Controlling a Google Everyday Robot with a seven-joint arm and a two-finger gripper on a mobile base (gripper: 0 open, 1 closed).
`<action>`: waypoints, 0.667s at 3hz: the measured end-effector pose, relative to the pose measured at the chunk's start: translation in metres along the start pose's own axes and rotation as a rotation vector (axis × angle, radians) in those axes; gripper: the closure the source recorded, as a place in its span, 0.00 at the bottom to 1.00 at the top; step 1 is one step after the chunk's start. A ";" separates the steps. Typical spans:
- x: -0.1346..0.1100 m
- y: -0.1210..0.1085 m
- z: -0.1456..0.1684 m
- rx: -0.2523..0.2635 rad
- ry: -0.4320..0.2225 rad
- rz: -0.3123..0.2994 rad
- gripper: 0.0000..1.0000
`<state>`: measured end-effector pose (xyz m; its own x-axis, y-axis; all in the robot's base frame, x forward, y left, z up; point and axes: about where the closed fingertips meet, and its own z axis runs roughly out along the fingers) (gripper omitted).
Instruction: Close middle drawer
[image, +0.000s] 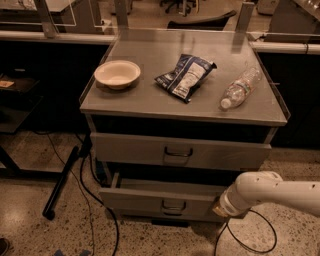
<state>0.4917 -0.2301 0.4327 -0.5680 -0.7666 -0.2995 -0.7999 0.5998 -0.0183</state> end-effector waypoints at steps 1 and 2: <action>0.000 0.000 0.000 0.000 0.000 0.000 0.17; 0.000 0.000 0.000 0.000 0.000 0.000 0.00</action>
Offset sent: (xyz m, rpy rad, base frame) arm 0.0000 0.0000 0.0000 0.0000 0.0000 0.0000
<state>0.4916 -0.2301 0.4327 -0.5680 -0.7666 -0.2994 -0.8000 0.5998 -0.0181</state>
